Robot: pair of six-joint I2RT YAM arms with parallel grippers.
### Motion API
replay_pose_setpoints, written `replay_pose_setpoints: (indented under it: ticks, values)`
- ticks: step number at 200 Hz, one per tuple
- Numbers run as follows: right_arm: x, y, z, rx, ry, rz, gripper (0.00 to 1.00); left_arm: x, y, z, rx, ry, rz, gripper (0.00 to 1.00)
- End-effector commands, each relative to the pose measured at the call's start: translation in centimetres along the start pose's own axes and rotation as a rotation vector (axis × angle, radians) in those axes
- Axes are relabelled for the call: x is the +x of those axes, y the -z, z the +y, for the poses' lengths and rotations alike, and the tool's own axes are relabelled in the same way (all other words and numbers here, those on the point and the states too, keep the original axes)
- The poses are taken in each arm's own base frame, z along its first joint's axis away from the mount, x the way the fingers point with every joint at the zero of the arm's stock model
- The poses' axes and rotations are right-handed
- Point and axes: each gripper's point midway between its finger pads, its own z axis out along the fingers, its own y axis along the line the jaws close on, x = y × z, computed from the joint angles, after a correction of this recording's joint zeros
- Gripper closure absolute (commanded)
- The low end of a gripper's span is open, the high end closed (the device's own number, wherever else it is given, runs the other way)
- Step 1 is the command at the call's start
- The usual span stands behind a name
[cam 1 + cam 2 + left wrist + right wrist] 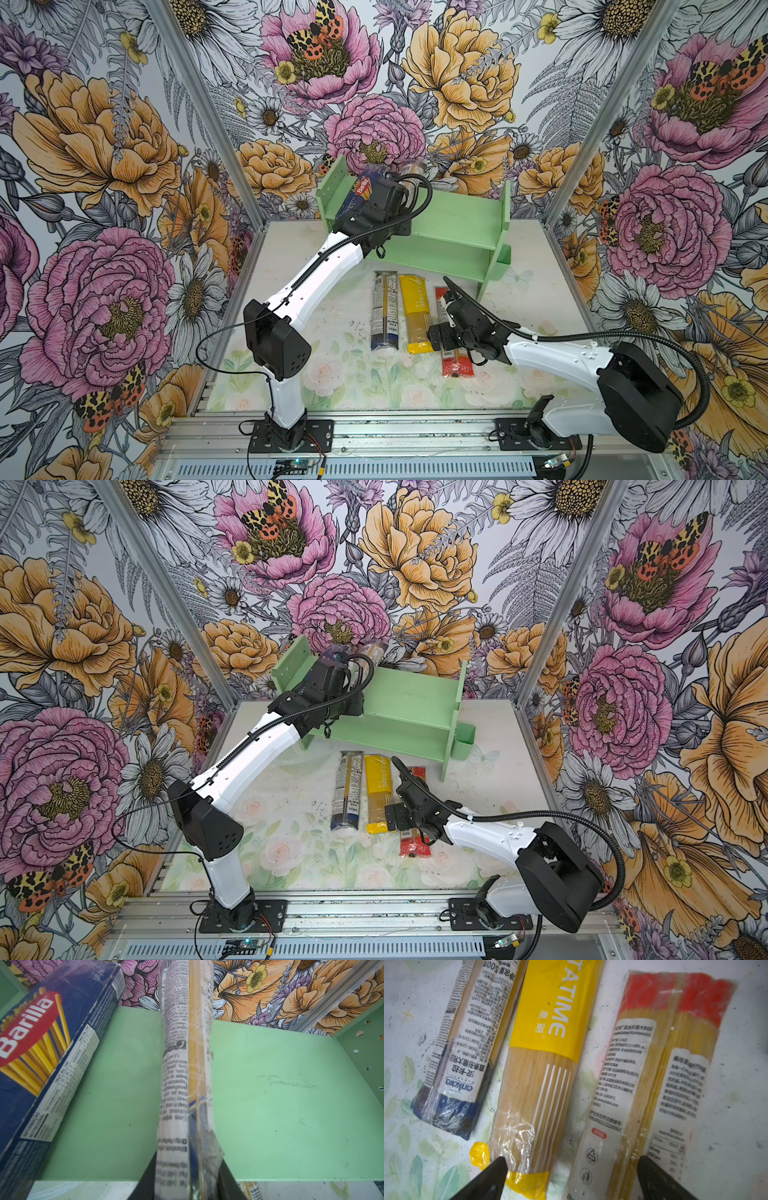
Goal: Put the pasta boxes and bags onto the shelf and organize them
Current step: 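Lower the anko bag onto the shelf next to the Barilla box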
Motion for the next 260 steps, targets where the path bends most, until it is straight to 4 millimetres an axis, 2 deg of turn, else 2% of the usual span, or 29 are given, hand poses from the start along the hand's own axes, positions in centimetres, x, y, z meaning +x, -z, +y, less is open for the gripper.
replay_pose_setpoints:
  ticks: [1,124,212,248,260]
  values:
    - [-0.9,0.3,0.5,-0.004,0.007,-0.022,0.0,-7.0,4.7,-0.3,0.026,0.086,-0.263,1.0]
    - [-0.5,0.4,0.2,0.004,0.001,-0.021,0.01,-6.0,4.2,0.9,-0.022,0.096,-0.246,0.98]
    - [-0.4,0.4,0.1,0.004,-0.007,-0.018,0.01,-5.6,4.5,1.8,-0.037,0.101,-0.24,0.89]
    - [-0.3,0.5,0.1,0.002,-0.014,-0.017,0.0,-5.5,4.4,2.1,-0.041,0.1,-0.236,0.83]
    - [-0.4,0.5,0.1,0.001,-0.016,-0.019,0.0,-5.4,4.4,2.1,-0.039,0.1,-0.234,0.78]
